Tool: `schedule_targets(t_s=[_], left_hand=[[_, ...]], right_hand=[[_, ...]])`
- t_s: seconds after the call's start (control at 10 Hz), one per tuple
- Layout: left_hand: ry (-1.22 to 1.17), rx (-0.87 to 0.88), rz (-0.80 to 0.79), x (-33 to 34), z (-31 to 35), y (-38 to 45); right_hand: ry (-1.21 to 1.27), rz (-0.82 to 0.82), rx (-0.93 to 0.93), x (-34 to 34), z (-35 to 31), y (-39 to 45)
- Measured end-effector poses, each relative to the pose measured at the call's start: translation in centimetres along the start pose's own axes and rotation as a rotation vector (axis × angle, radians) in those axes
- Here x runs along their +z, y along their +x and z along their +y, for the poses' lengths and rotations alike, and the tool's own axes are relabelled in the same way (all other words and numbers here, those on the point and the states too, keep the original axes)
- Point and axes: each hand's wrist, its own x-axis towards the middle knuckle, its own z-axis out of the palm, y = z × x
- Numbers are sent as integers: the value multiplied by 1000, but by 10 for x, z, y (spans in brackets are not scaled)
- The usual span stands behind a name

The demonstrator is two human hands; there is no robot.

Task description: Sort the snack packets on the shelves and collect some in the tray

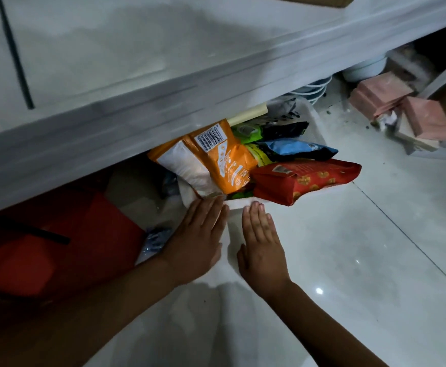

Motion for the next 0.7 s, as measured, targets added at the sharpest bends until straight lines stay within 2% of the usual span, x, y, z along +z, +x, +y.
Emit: schedule_targets(t_s=[0.2, 0.3, 0.4, 0.5, 0.6, 0.7], left_hand=[[3, -141, -59, -12, -37, 24], [48, -222, -58, -13, -51, 29], [-4, -328, -58, -9, -73, 39], [-12, -428, -157, -1, -81, 42], [-36, -489, -137, 4, -70, 45], [-1, -497, 31, 14, -53, 38]], right_hand=[[-51, -35, -197, 6, 6, 46], [-63, -24, -233, 12, 2, 65], [-56, -27, -256, 19, -11, 88], [-61, -66, -248, 21, -20, 100], [-75, -49, -269, 24, -18, 100], [-65, -33, -233, 22, -15, 90]])
